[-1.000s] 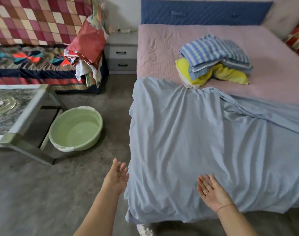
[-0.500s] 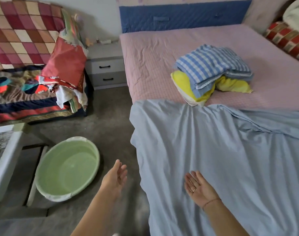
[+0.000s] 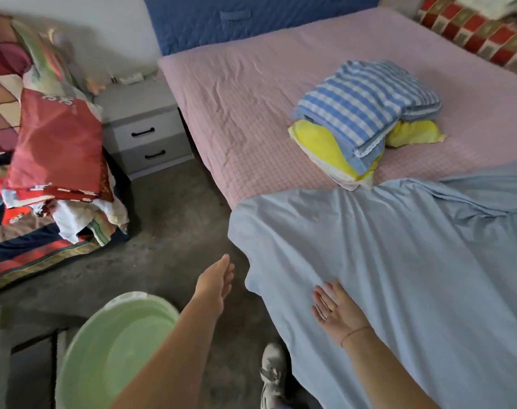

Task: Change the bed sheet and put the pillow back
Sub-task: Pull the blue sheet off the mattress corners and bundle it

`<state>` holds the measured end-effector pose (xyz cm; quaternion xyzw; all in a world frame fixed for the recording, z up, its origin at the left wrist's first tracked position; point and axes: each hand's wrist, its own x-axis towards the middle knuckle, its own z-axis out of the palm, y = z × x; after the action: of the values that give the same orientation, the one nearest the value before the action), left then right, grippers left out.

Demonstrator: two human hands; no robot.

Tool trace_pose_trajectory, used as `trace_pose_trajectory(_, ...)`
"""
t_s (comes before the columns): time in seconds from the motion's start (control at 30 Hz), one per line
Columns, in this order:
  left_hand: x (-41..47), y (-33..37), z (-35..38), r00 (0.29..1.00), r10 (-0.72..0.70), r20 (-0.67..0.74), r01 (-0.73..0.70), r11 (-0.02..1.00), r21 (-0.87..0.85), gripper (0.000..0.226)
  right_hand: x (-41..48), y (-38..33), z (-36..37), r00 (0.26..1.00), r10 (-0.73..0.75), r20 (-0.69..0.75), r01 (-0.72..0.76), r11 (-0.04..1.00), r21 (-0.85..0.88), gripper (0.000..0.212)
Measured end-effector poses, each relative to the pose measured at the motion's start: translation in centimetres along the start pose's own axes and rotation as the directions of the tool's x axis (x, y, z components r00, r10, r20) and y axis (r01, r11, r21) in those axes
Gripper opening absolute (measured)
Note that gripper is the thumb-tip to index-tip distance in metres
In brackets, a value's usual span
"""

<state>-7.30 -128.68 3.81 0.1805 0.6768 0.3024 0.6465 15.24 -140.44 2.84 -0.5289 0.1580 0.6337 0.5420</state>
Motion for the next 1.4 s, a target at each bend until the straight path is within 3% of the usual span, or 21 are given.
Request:
trace_pose_trajectory(0.2,9.0,7.0,4.0,0.994,0.102,0.024,-0.105,0.976,0.191,0.035,7.3,-2.5,8.0,1.0,0.009,0.027,-0.009,1.0,0.017,0.039)
trace_pose_trajectory(0.3,13.6,8.6,5.8,0.985,0.151,0.085,-0.172,0.917,0.36,0.041,10.6,-3.7,10.8,1.0,-0.009,0.019,0.008,1.0,0.003,0.04)
trace_pose_trajectory(0.5,20.4,8.5,8.8,0.952,0.195,0.237,-0.296,0.786,0.543,0.059,16.1,-3.9,13.5,0.999,-0.014,-0.039,0.016,0.999,0.048,0.034)
trace_pose_trajectory(0.57,22.2,8.7,9.5,0.93,0.238,0.28,-0.365,0.685,0.63,0.068,16.9,-3.7,14.0,0.998,-0.03,-0.05,0.034,0.996,0.085,0.034)
trace_pose_trajectory(0.67,24.6,9.0,10.1,0.881,0.324,0.346,-0.46,0.411,0.787,0.077,17.7,-3.0,14.4,0.997,-0.046,-0.057,0.053,0.989,0.138,0.034)
trace_pose_trajectory(0.73,25.2,9.1,10.1,0.886,0.307,0.348,-0.444,0.344,0.827,0.074,17.9,-2.2,14.2,0.996,-0.054,-0.065,0.064,0.985,0.16,0.035)
trace_pose_trajectory(0.8,25.0,9.2,10.0,0.895,0.266,0.357,-0.436,0.362,0.824,0.058,17.7,-1.6,14.2,0.994,-0.069,-0.086,0.083,0.983,0.162,0.036)
trace_pose_trajectory(0.87,23.6,9.4,10.1,0.863,0.208,0.461,-0.505,0.355,0.786,0.033,17.1,-1.1,14.4,0.99,-0.095,-0.102,0.109,0.984,0.144,0.034)
trace_pose_trajectory(0.97,19.4,8.6,9.8,0.739,0.099,0.667,-0.657,0.324,0.68,0.016,15.6,-0.8,14.6,0.981,-0.167,-0.095,0.172,0.983,0.057,0.032)
trace_pose_trajectory(1.03,16.2,7.5,9.4,0.617,-0.022,0.787,-0.746,0.304,0.593,0.012,14.6,-1.1,14.7,0.977,-0.198,-0.074,0.197,0.98,-0.016,0.046)
trace_pose_trajectory(1.13,11.4,5.9,8.7,0.491,-0.189,0.851,-0.751,0.404,0.523,0.019,12.5,-1.7,14.4,0.961,-0.19,-0.201,0.166,0.978,-0.128,0.061)
trace_pose_trajectory(1.2,8.8,5.7,8.3,0.469,-0.32,0.824,-0.672,0.476,0.567,0.02,11.2,-1.7,12.8,0.896,-0.252,-0.365,0.174,0.957,-0.231,0.06)
trace_pose_trajectory(1.27,7.0,5.5,8.0,0.435,-0.454,0.778,-0.596,0.502,0.627,0.018,10.1,-1.0,10.2,0.905,-0.249,-0.344,0.196,0.963,-0.182,0.082)
trace_pose_trajectory(1.33,5.9,4.9,8.1,0.438,-0.463,0.771,-0.611,0.476,0.633,0.021,8.5,-0.2,7.4,0.912,-0.232,-0.338,0.215,0.973,-0.088,0.082)
trace_pose_trajectory(1.4,4.5,3.8,8.3,0.497,-0.39,0.776,-0.623,0.462,0.631,0.02,6.8,0.8,4.2,0.925,-0.195,-0.327,0.242,0.964,0.11,0.083)
